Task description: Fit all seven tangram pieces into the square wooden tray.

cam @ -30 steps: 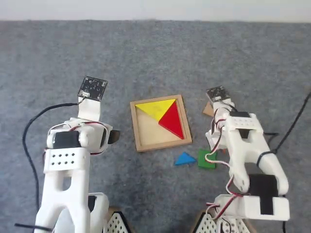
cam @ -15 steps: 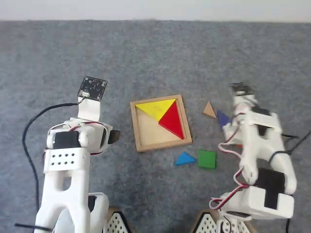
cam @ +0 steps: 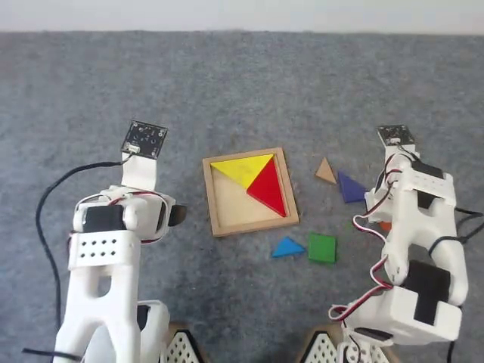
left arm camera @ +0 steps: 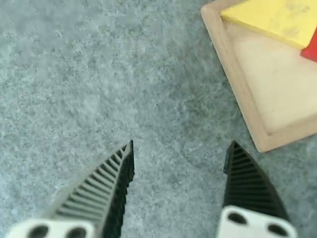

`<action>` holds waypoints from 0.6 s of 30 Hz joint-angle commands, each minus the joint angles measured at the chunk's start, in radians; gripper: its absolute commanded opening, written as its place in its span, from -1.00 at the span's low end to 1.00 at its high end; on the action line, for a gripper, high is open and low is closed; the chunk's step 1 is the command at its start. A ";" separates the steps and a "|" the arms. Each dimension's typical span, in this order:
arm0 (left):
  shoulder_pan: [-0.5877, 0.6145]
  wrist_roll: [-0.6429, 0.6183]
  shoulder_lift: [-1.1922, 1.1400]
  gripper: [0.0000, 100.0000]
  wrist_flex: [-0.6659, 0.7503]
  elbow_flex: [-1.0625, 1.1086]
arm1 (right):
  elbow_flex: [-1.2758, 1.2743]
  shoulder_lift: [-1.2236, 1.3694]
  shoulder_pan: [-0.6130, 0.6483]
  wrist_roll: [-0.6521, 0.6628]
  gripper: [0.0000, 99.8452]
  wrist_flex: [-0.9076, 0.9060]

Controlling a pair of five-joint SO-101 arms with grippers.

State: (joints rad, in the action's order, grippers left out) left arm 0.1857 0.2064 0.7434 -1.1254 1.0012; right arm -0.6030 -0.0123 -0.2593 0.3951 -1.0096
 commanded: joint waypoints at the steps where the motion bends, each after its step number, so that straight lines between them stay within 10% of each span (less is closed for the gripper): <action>1: -0.008 -0.012 0.034 -0.43 0.023 -0.013 | 0.057 -0.105 -0.001 -0.031 -0.62 -0.030; 18: 0.000 -0.005 0.043 -0.43 0.026 0.036 | 0.057 -0.196 0.110 0.404 -0.31 -0.174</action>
State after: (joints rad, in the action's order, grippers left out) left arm 0.1872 0.2064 0.7541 -1.1239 1.0395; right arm -0.6030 -0.2087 -0.1304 0.6866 -1.1707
